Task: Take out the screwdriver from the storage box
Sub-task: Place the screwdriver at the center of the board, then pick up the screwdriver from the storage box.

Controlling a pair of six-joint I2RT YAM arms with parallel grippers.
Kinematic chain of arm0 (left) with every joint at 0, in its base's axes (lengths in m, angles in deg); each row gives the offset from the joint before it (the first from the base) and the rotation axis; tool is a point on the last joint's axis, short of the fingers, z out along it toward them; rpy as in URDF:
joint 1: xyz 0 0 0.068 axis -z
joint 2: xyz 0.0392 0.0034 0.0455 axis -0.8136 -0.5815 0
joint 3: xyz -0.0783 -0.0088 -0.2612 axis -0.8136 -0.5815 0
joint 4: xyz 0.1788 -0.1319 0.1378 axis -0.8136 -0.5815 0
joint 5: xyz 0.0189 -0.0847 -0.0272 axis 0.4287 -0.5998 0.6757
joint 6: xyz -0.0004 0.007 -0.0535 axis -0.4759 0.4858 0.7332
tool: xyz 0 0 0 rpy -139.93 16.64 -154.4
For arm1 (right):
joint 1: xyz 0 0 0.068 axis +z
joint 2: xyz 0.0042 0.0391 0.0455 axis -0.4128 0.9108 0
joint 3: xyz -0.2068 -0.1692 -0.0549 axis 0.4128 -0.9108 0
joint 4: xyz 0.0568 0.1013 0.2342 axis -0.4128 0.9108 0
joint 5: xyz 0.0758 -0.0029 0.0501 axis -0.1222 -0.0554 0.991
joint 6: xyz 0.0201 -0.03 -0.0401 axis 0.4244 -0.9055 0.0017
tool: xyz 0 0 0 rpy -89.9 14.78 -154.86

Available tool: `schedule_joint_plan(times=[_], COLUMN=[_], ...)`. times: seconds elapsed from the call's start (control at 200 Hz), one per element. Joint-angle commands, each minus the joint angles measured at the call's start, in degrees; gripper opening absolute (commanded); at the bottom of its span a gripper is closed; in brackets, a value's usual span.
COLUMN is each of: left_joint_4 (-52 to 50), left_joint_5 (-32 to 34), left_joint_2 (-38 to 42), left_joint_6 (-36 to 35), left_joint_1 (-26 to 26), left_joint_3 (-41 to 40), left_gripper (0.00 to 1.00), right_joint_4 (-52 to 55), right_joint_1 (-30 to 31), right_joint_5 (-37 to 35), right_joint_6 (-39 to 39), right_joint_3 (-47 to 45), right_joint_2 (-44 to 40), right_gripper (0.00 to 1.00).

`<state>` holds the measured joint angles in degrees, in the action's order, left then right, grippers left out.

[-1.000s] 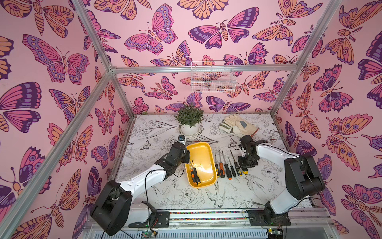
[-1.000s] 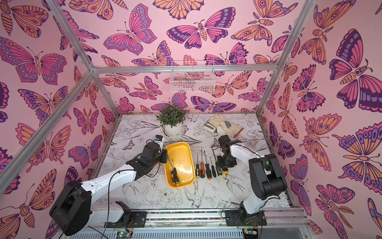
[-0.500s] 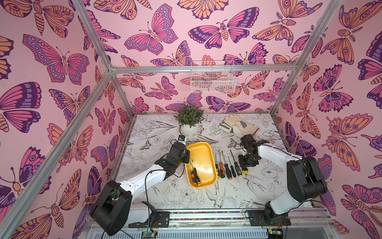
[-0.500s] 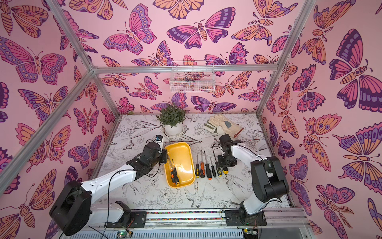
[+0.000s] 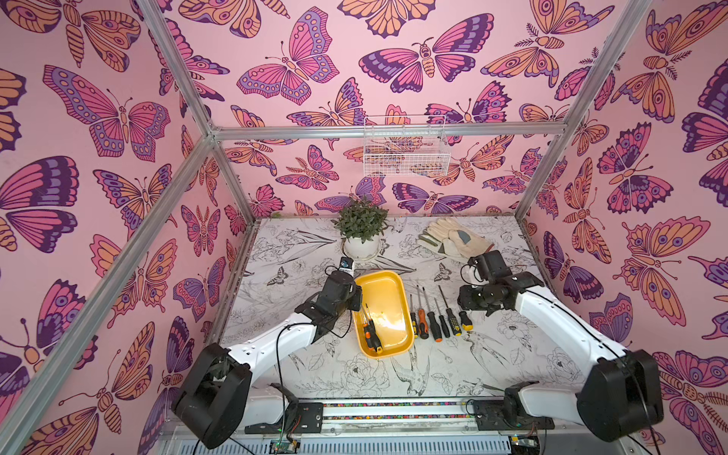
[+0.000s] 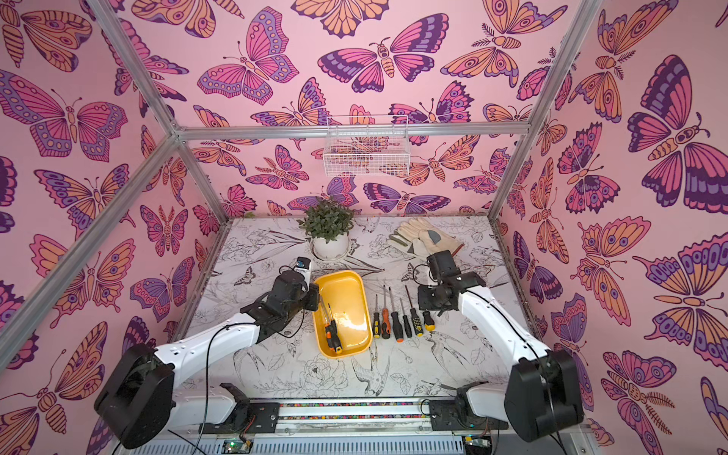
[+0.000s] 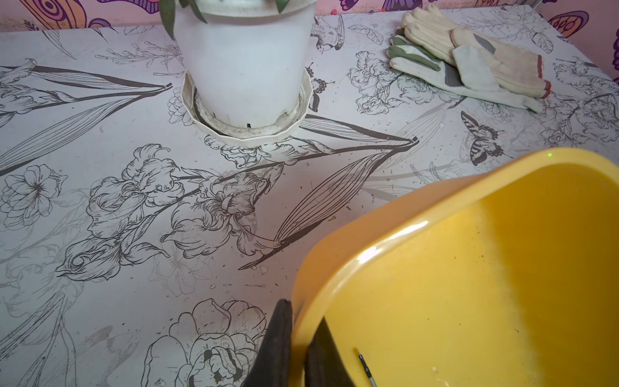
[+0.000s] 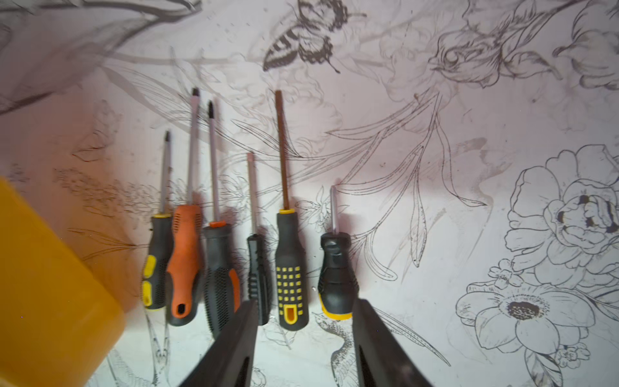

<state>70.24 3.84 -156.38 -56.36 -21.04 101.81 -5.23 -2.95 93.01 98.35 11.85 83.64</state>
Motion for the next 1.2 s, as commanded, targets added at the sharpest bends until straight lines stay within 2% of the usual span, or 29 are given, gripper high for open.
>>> schedule_joint_plan(times=[0.0, 0.21, 0.426, 0.561, 0.711, 0.906, 1.192], left_joint_4=[-1.60, -1.69, -1.70, -1.77, -1.73, -1.75, -1.73], left_joint_5=[0.07, 0.09, 0.00, 0.09, 0.02, 0.06, -0.24], left_joint_2=[-0.43, -0.40, -0.41, -0.77, -1.68, -1.28, -1.44], left_joint_6=[-2.47, -2.47, -2.40, -2.19, -1.83, -1.84, -1.60], left_joint_1=[0.41, 0.37, 0.43, 0.43, 0.42, 0.50, 0.58], left_joint_3=[-1.01, -1.08, -0.77, -0.60, -0.42, -0.54, -0.47], left_gripper=[0.00, 0.00, 0.00, 0.00, 0.00, 0.00, 0.00], right_joint_4=[0.14, -2.56, -7.01, -10.32, -13.13, -17.11, -21.86], right_joint_1=[3.76, 13.00, 23.24, 29.34, 34.81, 37.36, 37.37], right_joint_5=[1.31, 0.02, -3.80, -6.06, -6.03, -3.80, -1.61], right_joint_6=[4.59, 9.01, 14.18, 16.60, 17.55, 18.65, 19.97], right_joint_3=[-1.20, -2.19, -0.78, 1.77, 5.37, 7.16, 6.76], right_joint_2=[-3.18, -6.64, -5.75, -3.00, 4.47, 12.59, 17.25], right_gripper=[0.51, 0.52, 0.51, 0.51, 0.51, 0.50, 0.50])
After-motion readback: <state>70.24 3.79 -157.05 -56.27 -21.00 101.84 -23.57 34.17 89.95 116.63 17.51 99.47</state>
